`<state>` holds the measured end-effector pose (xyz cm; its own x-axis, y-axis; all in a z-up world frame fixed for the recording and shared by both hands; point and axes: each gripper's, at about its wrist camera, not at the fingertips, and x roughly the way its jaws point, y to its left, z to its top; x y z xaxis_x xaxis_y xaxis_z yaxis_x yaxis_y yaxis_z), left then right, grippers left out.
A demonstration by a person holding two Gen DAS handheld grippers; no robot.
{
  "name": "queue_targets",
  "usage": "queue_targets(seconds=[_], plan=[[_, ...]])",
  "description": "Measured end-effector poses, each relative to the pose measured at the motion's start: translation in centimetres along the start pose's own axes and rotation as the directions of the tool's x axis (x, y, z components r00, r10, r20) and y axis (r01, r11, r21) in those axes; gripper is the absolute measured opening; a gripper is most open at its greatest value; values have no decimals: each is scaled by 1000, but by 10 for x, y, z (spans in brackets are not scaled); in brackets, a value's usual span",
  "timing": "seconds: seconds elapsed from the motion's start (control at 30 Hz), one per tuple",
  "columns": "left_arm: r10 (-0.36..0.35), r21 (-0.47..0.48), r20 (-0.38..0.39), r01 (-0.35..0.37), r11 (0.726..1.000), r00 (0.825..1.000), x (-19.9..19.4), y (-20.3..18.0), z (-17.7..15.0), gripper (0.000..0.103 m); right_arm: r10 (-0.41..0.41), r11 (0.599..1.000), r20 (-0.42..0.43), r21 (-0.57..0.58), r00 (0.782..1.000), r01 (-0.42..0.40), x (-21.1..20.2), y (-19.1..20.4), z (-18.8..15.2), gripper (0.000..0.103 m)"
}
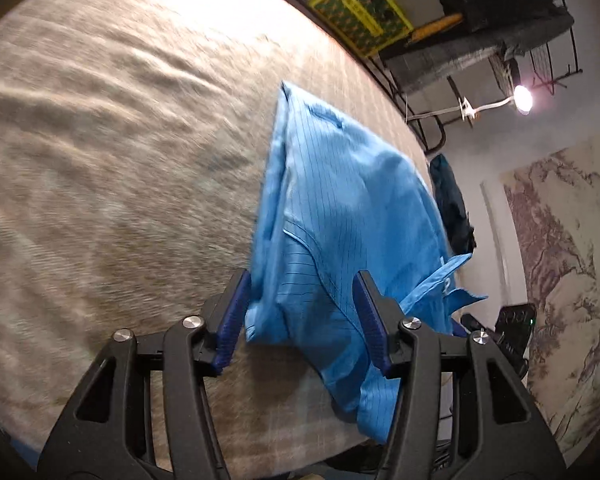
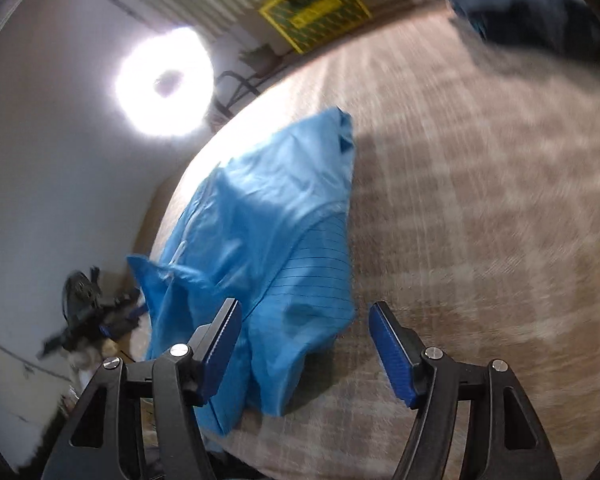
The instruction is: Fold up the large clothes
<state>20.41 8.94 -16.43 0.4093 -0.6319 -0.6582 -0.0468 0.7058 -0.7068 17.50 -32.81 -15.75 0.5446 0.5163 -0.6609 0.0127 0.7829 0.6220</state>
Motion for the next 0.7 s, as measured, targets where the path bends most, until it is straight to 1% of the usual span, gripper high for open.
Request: queue_targets(seconds=[0.03, 0.07, 0.1, 0.13, 0.17, 0.2, 0.23, 0.27, 0.3, 0.33, 0.37, 0.43, 0.47, 0.5, 0.53, 0.57, 0.63, 0.7], plan=[[7, 13, -18, -7, 1000, 1000, 6, -4, 0, 2, 15, 1000, -7, 22, 1000, -15, 5, -2, -1, 59], [31, 28, -17, -30, 999, 999, 8, -8, 1, 0, 39, 999, -14, 39, 999, -38, 8, -3, -2, 37], [38, 42, -6, -38, 998, 999, 6, -10, 0, 0, 73, 996, -33, 61, 997, -71, 15, -5, -1, 24], [30, 57, 14, -30, 998, 999, 1, -14, 0, 0, 92, 994, -38, 71, 995, -89, 16, -3, 1, 10], [29, 77, 34, -32, 997, 999, -5, -20, 2, 0, 105, 992, -23, 70, 994, -103, 16, -1, 3, 4], [52, 105, 54, -57, 993, 997, -9, -24, 3, 0, 131, 990, 6, 59, 991, -131, 9, 3, 6, 2], [95, 137, 75, -105, 985, 993, -12, -25, 4, 0, 149, 988, 35, 23, 988, -150, 2, 10, 10, 1], [145, 158, 83, -156, 975, 986, -11, -24, 4, 0, 135, 991, 48, -16, 990, -134, -2, 16, 15, 1], [157, 152, 69, -166, 974, 985, -7, -19, 3, 0, 97, 994, 42, -46, 994, -95, -1, 19, 18, 1], [152, 135, 48, -158, 978, 987, -2, -14, 3, 0, 48, 997, 26, -59, 999, -46, 4, 19, 18, 1], [168, 130, 26, -170, 977, 985, 5, -10, 2, 0, 18, 998, 6, -65, 1000, -18, 11, 17, 17, 1], [201, 143, 25, -202, 969, 979, 8, -9, 0, 2, -18, 997, -37, -78, 999, 15, 22, 15, 14, 10], [214, 146, 25, -215, 966, 977, 7, -10, 0, 7, -14, 996, -65, -87, 998, 8, 26, 15, 14, 28], [217, 147, 33, -220, 964, 976, 3, -12, 1, 14, 18, 995, -110, -96, 994, -28, 28, 17, 15, 40], [225, 149, 58, -231, 961, 973, -4, -14, 3, 20, 29, 994, -110, -101, 994, -40, 24, 18, 16, 51], [231, 148, 85, -241, 959, 969, -10, -17, 5, 22, 44, 993, -88, -110, 995, -54, 18, 19, 18, 54], [226, 131, 141, -244, 961, 964, -25, -21, 9, 23, 75, 991, -32, -107, 997, -78, 6, 18, 27, 58], [186, 123, 175, -209, 970, 967, -38, -28, 11, 23, 81, 994, 8, -69, 997, -80, 2, 11, 36, 57]])
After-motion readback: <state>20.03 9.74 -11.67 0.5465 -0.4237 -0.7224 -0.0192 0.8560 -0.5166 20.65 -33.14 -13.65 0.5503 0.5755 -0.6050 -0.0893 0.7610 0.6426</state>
